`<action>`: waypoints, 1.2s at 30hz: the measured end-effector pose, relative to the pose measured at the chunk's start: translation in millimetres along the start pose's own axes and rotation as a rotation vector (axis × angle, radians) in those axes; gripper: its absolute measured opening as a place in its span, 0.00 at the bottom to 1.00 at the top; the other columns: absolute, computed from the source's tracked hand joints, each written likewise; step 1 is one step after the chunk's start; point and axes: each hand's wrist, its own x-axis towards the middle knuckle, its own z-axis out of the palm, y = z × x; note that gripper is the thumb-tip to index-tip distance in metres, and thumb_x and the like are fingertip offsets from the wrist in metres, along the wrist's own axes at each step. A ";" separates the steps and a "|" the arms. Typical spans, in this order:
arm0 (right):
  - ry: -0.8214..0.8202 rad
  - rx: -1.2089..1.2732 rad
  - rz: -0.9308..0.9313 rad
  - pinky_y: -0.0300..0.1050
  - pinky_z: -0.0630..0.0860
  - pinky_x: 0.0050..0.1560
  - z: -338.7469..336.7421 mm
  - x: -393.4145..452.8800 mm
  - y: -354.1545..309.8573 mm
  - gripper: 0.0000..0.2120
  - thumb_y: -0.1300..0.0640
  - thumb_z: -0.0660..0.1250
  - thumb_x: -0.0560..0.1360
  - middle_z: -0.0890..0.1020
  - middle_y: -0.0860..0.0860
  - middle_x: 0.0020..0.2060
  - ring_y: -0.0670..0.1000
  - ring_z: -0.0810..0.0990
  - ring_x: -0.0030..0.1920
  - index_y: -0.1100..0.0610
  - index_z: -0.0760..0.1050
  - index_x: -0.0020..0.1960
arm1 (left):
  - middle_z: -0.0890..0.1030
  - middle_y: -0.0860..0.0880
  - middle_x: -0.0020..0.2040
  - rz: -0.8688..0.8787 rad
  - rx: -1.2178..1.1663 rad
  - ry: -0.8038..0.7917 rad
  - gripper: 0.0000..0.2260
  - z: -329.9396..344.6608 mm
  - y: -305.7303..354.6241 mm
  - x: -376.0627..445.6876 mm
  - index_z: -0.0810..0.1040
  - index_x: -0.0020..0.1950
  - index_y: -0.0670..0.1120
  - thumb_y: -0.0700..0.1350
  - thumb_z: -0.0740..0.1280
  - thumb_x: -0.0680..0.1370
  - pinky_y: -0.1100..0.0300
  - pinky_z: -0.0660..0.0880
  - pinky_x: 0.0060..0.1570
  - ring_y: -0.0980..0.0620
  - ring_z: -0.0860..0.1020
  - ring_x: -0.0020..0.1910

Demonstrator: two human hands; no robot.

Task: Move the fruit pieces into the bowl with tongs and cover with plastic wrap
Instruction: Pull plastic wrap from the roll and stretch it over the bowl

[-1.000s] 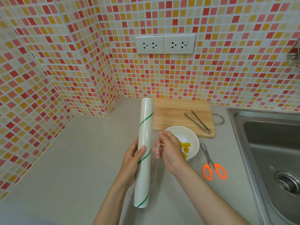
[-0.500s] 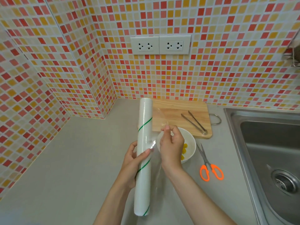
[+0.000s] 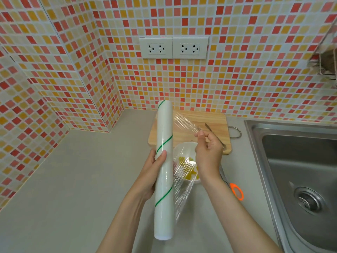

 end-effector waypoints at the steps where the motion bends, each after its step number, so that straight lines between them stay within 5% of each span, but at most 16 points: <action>1: 0.011 -0.012 0.003 0.41 0.61 0.29 -3.5 3.3 1.3 0.11 0.58 0.60 0.77 0.68 0.43 0.19 0.44 0.62 0.21 0.51 0.75 0.38 | 0.83 0.53 0.34 0.008 -0.002 -0.029 0.24 2.1 0.1 1.8 0.69 0.63 0.58 0.58 0.67 0.68 0.60 0.78 0.30 0.54 0.81 0.32; 4: 0.042 -0.039 0.025 0.42 0.62 0.30 -11.8 11.9 4.4 0.11 0.60 0.60 0.77 0.68 0.47 0.22 0.47 0.63 0.24 0.52 0.75 0.37 | 0.82 0.70 0.43 0.097 0.056 -0.079 0.28 10.8 2.8 4.6 0.54 0.68 0.72 0.56 0.63 0.73 0.62 0.78 0.31 0.59 0.81 0.33; 7: 0.063 -0.053 0.048 0.42 0.63 0.32 -17.1 17.3 7.8 0.10 0.60 0.61 0.77 0.69 0.47 0.22 0.48 0.64 0.24 0.54 0.76 0.38 | 0.70 0.84 0.51 0.202 0.193 -0.077 0.28 13.4 -0.4 9.8 0.47 0.75 0.64 0.49 0.58 0.80 0.75 0.74 0.36 0.76 0.77 0.39; 11: 0.078 -0.068 0.045 0.40 0.65 0.27 -23.2 21.4 12.9 0.11 0.60 0.60 0.77 0.72 0.46 0.24 0.43 0.65 0.21 0.53 0.75 0.38 | 0.79 0.69 0.56 0.194 0.272 -0.011 0.25 5.0 -5.9 15.4 0.52 0.74 0.68 0.49 0.56 0.82 0.77 0.72 0.44 0.70 0.78 0.51; 14: 0.096 -0.091 0.042 0.41 0.65 0.29 -27.1 25.0 19.1 0.11 0.61 0.60 0.77 0.72 0.47 0.24 0.46 0.66 0.23 0.53 0.76 0.39 | 0.64 0.80 0.64 0.232 0.344 0.063 0.20 4.5 -5.0 16.5 0.57 0.68 0.74 0.50 0.53 0.82 0.85 0.60 0.54 0.79 0.62 0.64; 16: 0.121 -0.117 0.035 0.37 0.68 0.32 -29.8 28.2 25.6 0.10 0.61 0.60 0.77 0.75 0.46 0.27 0.46 0.70 0.26 0.55 0.77 0.40 | 0.59 0.83 0.64 0.245 0.401 0.074 0.19 4.8 -7.1 19.4 0.57 0.68 0.72 0.50 0.50 0.83 0.86 0.56 0.57 0.80 0.57 0.66; 20: 0.153 -0.186 0.043 0.21 0.67 0.33 -38.1 37.2 39.3 0.09 0.60 0.61 0.77 0.80 0.46 0.36 0.36 0.76 0.33 0.57 0.78 0.42 | 0.61 0.80 0.64 0.252 0.564 0.077 0.19 6.5 -8.7 25.9 0.59 0.69 0.71 0.49 0.52 0.83 0.86 0.61 0.50 0.84 0.65 0.57; 23: 0.150 -0.257 0.032 0.21 0.66 0.32 -40.8 45.0 46.0 0.09 0.61 0.61 0.76 0.80 0.49 0.36 0.40 0.75 0.34 0.58 0.79 0.42 | 0.69 0.64 0.65 0.307 0.756 0.163 0.20 5.8 -7.3 32.2 0.58 0.70 0.70 0.50 0.53 0.82 0.78 0.62 0.55 0.72 0.68 0.60; 26: 0.182 -0.343 0.024 0.33 0.64 0.33 -39.9 49.5 54.4 0.09 0.62 0.61 0.76 0.82 0.53 0.38 0.48 0.76 0.36 0.60 0.80 0.43 | 0.66 0.48 0.70 0.270 0.980 0.301 0.20 5.1 -14.6 39.9 0.57 0.70 0.72 0.54 0.53 0.81 0.60 0.66 0.56 0.52 0.69 0.66; 32: 0.196 -0.444 0.079 0.39 0.64 0.39 -44.5 52.8 70.9 0.10 0.62 0.60 0.76 0.85 0.56 0.43 0.51 0.76 0.40 0.61 0.81 0.45 | 0.68 0.48 0.53 0.182 1.086 0.341 0.20 3.5 -31.5 44.7 0.53 0.70 0.73 0.55 0.48 0.81 0.53 0.74 0.48 0.44 0.76 0.44; 36: 0.167 -0.465 0.120 0.40 0.61 0.37 -46.1 54.0 80.8 0.09 0.63 0.61 0.75 0.83 0.59 0.40 0.56 0.76 0.40 0.63 0.79 0.42 | 0.66 0.47 0.52 0.156 1.069 0.273 0.20 -2.6 -35.8 50.8 0.51 0.70 0.73 0.54 0.48 0.81 0.53 0.74 0.48 0.44 0.76 0.43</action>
